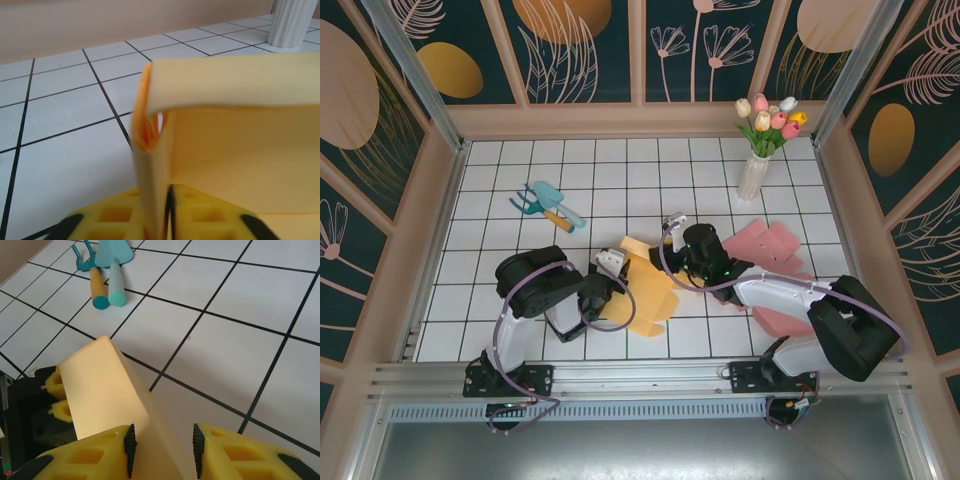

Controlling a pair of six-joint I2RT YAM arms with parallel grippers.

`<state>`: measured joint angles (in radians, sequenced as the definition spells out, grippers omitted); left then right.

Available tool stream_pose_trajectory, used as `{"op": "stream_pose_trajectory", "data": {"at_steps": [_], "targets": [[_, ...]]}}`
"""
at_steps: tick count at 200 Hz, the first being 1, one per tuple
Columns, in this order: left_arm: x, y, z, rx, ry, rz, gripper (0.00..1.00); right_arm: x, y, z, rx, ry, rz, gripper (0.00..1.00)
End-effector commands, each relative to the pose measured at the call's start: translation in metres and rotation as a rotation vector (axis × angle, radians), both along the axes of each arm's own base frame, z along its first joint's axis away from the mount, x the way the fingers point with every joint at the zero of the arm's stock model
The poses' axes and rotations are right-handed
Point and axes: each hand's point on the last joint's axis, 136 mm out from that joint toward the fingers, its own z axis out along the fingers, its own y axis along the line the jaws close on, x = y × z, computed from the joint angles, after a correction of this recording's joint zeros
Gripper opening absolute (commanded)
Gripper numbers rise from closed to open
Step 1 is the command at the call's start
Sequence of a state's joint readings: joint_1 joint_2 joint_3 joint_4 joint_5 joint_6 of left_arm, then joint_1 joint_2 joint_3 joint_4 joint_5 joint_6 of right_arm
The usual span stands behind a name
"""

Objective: Fold the paper box

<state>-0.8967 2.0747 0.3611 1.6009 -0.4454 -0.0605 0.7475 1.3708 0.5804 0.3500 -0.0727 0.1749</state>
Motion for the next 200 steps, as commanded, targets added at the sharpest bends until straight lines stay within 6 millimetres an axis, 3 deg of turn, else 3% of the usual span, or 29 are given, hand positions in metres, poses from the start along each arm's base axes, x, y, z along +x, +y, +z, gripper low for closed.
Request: {"op": "stream_pose_trajectory", "data": {"at_steps": [1, 53, 101, 164, 200], "targets": [[-0.002, 0.0, 0.026, -0.095, -0.059, -0.013, 0.22, -0.008, -0.003, -0.028, -0.039, 0.08, 0.008, 0.39], [-0.01, 0.006, 0.047, -0.134, -0.087, -0.033, 0.25, -0.006, -0.005, -0.031, -0.055, 0.08, -0.003, 0.39], [-0.004, -0.006, 0.055, -0.132, -0.114, -0.053, 0.25, -0.009, 0.0, -0.031, -0.043, 0.084, 0.026, 0.39], [0.007, -0.015, 0.06, -0.077, -0.147, -0.05, 0.17, -0.016, 0.006, -0.031, -0.038, 0.085, 0.081, 0.38], [0.019, -0.015, 0.061, -0.146, -0.125, 0.018, 0.08, -0.014, 0.011, -0.037, -0.03, 0.101, 0.08, 0.38]]}}
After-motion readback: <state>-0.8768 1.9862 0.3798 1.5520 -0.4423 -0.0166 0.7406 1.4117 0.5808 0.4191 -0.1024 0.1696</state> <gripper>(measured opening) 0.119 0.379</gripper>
